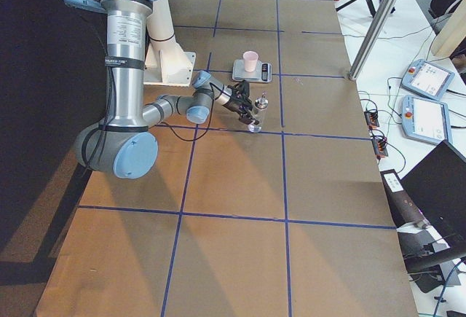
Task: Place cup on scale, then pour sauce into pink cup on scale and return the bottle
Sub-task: 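Lower the dispenser onto the table with the right gripper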
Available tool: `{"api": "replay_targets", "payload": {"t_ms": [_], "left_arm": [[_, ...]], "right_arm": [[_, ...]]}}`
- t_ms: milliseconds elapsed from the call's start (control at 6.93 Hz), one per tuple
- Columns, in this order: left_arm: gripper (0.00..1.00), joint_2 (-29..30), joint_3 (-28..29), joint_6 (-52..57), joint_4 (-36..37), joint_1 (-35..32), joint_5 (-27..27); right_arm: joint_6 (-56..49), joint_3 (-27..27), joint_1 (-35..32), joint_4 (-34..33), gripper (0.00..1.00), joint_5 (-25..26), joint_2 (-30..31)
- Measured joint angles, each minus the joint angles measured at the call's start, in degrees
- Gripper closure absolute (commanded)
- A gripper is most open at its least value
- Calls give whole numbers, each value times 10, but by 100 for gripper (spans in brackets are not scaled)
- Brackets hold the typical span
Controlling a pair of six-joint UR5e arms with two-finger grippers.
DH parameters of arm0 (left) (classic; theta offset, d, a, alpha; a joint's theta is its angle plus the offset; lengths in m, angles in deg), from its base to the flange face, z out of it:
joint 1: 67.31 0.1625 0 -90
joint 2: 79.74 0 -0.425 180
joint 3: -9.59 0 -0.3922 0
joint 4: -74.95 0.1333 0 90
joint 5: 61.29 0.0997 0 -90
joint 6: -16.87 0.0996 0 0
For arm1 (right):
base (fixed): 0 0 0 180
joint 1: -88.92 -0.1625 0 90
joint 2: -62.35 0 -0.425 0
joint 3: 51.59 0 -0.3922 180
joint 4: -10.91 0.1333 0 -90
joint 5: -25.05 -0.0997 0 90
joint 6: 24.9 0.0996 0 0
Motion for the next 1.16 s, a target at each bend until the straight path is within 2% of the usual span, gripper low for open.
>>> {"api": "replay_targets", "payload": {"t_ms": [144,433,578,722,1155], "left_arm": [[0,1,-1,0,0,0,0],[0,1,-1,0,0,0,1],[0,1,-2,0,0,0,1],[0,2,-1,0,0,0,1],[0,3,1,0,0,0,1]], "right_arm": [[0,0,0,0,59,-2,1],[0,1,0,0,32,-7,3],[0,1,0,0,12,-8,4],[0,1,0,0,0,-8,5],[-1,-2,-1,0,0,-14,5]]}}
